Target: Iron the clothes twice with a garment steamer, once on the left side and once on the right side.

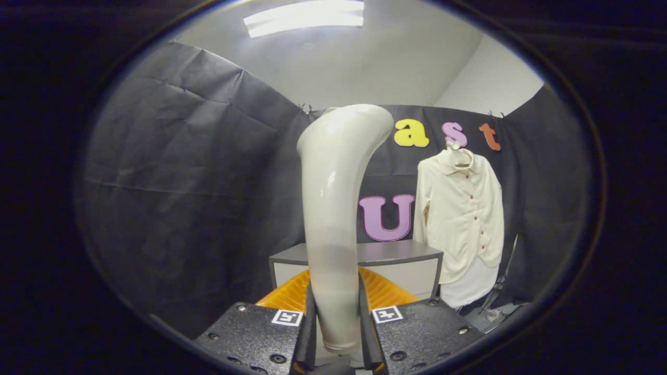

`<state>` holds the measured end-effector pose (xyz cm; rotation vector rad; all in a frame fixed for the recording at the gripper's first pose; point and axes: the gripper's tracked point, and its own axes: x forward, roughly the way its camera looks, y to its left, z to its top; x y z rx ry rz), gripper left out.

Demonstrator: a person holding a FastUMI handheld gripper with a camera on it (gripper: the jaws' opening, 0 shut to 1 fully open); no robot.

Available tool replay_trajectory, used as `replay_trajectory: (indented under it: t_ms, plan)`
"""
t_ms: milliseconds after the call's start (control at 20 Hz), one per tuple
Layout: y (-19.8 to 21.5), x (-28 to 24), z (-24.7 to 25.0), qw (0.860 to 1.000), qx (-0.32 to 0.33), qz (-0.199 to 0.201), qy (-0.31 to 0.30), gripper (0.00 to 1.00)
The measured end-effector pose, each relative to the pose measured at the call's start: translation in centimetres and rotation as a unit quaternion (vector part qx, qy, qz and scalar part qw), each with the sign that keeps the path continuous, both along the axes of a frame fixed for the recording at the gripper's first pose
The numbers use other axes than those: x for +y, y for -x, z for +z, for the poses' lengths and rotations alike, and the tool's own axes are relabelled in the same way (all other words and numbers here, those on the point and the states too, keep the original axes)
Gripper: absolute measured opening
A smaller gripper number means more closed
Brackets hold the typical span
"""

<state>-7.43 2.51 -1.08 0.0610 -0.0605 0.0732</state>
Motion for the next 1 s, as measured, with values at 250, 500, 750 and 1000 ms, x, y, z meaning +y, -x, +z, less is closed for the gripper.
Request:
replay_trajectory:
  t_ms: [250,500,750,1000]
  plan:
    - [1.1,-2.2,0.0,1.0,-0.013,-0.021,0.001,0.34]
    - [1.3,-4.2,-1.3,0.999,-0.017,-0.033,-0.017,0.34]
    - [0.8,-7.6,-3.7,0.998,0.0,-0.055,-0.036,0.34]
    - [0.8,-9.7,-4.8,0.996,0.008,-0.073,-0.045,0.34]
